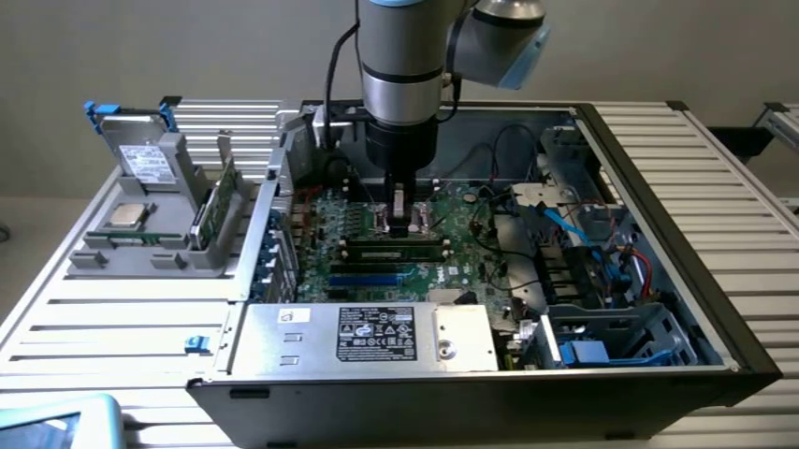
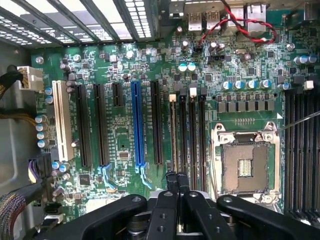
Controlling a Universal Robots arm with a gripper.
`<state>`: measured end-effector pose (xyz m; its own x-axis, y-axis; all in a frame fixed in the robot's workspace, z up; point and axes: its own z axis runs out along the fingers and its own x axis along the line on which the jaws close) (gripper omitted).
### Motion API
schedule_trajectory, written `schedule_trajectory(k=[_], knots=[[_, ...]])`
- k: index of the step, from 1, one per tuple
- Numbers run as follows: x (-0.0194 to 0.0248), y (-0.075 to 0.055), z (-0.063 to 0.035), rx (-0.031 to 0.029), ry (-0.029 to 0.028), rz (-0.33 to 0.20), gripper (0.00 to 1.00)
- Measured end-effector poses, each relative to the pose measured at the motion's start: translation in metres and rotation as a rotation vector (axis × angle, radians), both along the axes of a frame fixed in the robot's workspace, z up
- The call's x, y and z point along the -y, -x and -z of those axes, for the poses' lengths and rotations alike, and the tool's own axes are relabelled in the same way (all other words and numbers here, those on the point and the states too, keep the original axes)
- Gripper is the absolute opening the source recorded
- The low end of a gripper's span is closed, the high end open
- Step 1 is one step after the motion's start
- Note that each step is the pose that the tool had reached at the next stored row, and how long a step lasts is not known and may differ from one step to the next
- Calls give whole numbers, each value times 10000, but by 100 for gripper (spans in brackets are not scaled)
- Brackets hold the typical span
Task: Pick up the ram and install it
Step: 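Press down the ram until it locks into place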
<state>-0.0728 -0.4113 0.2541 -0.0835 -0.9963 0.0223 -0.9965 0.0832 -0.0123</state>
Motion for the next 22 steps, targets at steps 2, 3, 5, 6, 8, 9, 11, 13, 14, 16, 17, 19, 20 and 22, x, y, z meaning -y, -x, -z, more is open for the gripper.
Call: schedule_trajectory(k=[2, 3, 5, 6, 8, 9, 11, 13, 14, 16, 17, 19, 20, 22], knots=[[0, 0, 1, 1, -1, 300, 11], [0, 0, 1, 0, 0, 451, 11], [0, 0, 1, 0, 0, 755, 11], [0, 0, 2, 0, -1, 892, 11], [0, 0, 3, 1, -1, 1192, 11], [0, 0, 3, 1, 0, 1353, 11], [0, 0, 4, 1, -1, 1660, 11], [0, 0, 5, 1, -1, 1963, 11], [0, 0, 5, 1, -1, 2116, 11], [0, 0, 5, 1, -1, 2443, 11], [0, 0, 5, 1, -1, 2590, 11], [0, 0, 5, 1, -1, 2880, 11], [0, 0, 5, 1, -1, 3031, 11], [0, 0, 5, 1, -1, 3351, 11]])
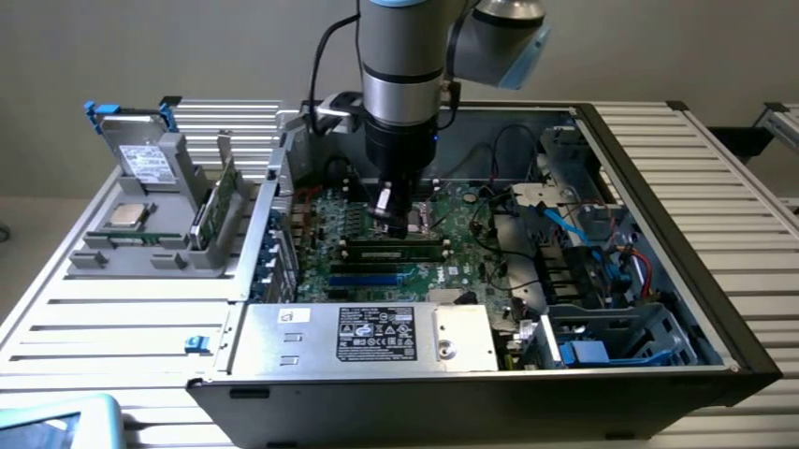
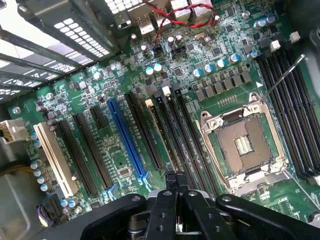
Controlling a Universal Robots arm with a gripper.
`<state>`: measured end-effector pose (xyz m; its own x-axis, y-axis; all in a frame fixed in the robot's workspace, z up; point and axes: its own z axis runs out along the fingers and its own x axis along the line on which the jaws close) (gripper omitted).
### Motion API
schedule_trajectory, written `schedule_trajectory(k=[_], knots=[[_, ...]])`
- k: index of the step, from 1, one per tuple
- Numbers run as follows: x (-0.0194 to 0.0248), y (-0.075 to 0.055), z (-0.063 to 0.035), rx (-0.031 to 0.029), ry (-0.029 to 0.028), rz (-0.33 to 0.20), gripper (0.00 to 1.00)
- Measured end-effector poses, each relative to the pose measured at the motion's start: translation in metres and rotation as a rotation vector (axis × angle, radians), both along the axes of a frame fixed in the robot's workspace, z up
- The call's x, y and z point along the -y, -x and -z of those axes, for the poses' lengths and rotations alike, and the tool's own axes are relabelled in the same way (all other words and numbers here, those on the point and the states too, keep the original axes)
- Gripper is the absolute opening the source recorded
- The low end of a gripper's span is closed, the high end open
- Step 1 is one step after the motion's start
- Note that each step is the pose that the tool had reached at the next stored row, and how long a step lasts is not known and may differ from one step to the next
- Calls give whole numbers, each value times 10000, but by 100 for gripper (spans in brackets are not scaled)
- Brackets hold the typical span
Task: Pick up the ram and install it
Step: 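Press down the ram until it locks into place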
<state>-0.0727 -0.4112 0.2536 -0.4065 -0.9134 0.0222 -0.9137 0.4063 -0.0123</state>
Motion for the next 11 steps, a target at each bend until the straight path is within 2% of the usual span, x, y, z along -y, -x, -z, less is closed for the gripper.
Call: schedule_trajectory(k=[11], knots=[[0, 0, 0, 0, 0, 1727, 11]])
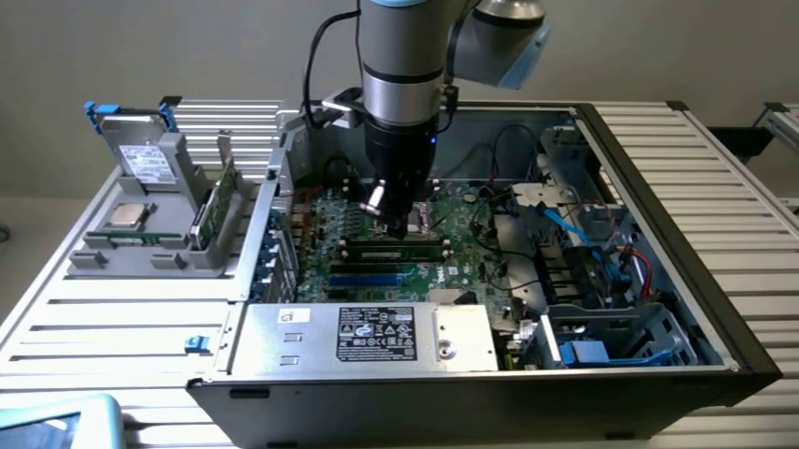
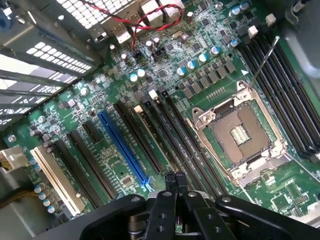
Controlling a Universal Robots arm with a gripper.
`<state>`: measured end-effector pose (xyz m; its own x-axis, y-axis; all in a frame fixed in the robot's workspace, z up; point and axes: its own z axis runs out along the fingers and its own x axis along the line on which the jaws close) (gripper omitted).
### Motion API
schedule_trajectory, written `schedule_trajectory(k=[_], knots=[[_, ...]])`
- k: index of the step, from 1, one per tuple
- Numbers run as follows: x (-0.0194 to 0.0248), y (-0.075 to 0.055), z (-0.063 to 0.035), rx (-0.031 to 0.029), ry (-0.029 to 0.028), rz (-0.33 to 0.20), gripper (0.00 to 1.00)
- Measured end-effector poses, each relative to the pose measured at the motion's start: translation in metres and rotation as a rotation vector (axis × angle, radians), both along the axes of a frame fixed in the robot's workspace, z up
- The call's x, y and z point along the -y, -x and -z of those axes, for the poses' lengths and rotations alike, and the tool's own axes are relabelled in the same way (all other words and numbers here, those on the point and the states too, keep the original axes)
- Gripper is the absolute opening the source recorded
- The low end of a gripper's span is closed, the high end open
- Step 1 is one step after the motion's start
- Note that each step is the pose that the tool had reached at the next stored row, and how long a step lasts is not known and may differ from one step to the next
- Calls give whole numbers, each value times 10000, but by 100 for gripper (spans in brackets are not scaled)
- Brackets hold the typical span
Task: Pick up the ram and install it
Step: 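Press down the ram until it locks into place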
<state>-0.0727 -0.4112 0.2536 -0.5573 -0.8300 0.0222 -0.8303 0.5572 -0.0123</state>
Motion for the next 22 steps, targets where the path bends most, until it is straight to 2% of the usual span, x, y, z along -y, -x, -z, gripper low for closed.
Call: schedule_trajectory(k=[22], knots=[[0, 0, 1, 0, 0, 3566, 11]])
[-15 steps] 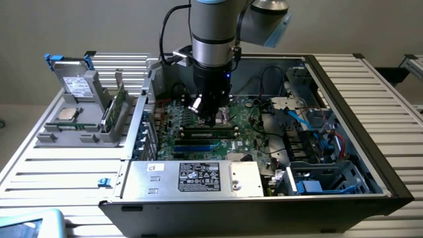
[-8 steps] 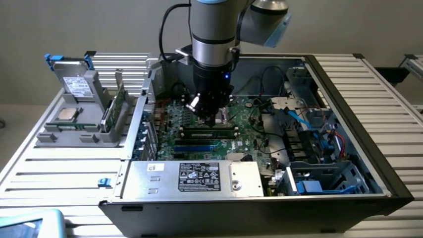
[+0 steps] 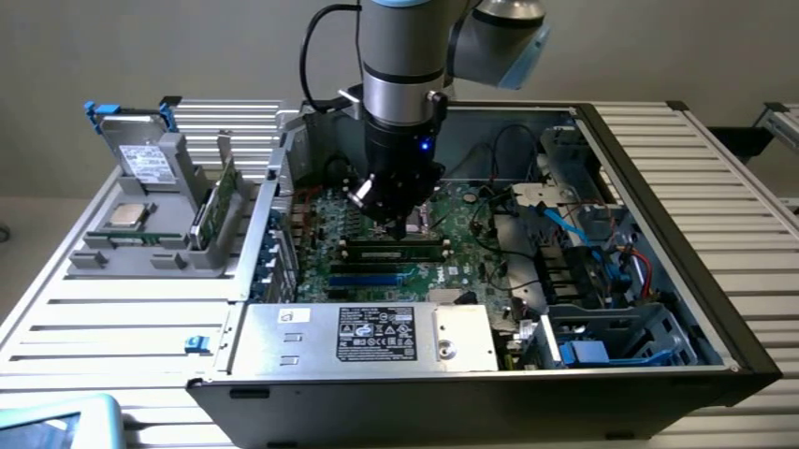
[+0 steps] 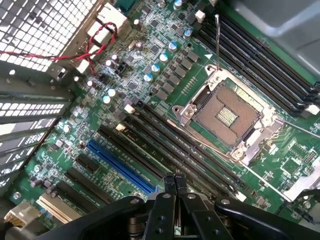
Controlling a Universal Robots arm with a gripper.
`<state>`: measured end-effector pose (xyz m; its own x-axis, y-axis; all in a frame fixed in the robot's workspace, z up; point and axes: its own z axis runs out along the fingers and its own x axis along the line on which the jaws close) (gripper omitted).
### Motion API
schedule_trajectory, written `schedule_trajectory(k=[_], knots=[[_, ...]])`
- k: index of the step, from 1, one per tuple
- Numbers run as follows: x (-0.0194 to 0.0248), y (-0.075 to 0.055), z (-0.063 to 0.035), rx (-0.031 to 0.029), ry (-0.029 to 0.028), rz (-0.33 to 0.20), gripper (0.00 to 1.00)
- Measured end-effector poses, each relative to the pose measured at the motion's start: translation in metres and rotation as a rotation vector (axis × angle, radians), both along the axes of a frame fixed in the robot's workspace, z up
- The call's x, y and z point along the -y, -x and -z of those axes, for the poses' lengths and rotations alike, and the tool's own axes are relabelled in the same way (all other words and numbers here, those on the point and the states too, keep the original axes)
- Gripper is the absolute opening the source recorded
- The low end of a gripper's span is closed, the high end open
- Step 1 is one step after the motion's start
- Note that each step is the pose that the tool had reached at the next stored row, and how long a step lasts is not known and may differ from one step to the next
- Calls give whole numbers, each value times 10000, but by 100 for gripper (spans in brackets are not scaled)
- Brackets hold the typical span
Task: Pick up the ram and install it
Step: 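Press down the ram until it locks into place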
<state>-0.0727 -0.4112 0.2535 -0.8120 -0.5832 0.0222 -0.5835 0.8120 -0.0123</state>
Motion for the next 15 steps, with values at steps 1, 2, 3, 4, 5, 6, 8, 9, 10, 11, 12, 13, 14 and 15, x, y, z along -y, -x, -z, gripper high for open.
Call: schedule_trajectory(k=[1, 2, 3, 4, 5, 6, 8, 9, 10, 11, 12, 13, 14, 15], knots=[[0, 0, 0, 0, -1, 154, 11], [0, 0, 0, 0, -1, 314, 11], [0, 0, 0, 0, -1, 473, 11], [0, 0, 0, 0, 0, 643, 11], [0, 0, 1, 0, -1, 802, 11], [0, 0, 1, 0, -1, 962, 11], [0, 0, 0, 0, 1, 1281, 11], [0, 0, 0, 0, 0, 1444, 11], [0, 0, 0, 0, 0, 1615, 11], [0, 0, 1, 0, 0, 1774, 11], [0, 0, 0, 0, 0, 1934, 11], [0, 0, 1, 0, 0, 2093, 11], [0, 0, 1, 0, 0, 2253, 11], [0, 0, 1, 0, 0, 2411, 11]])
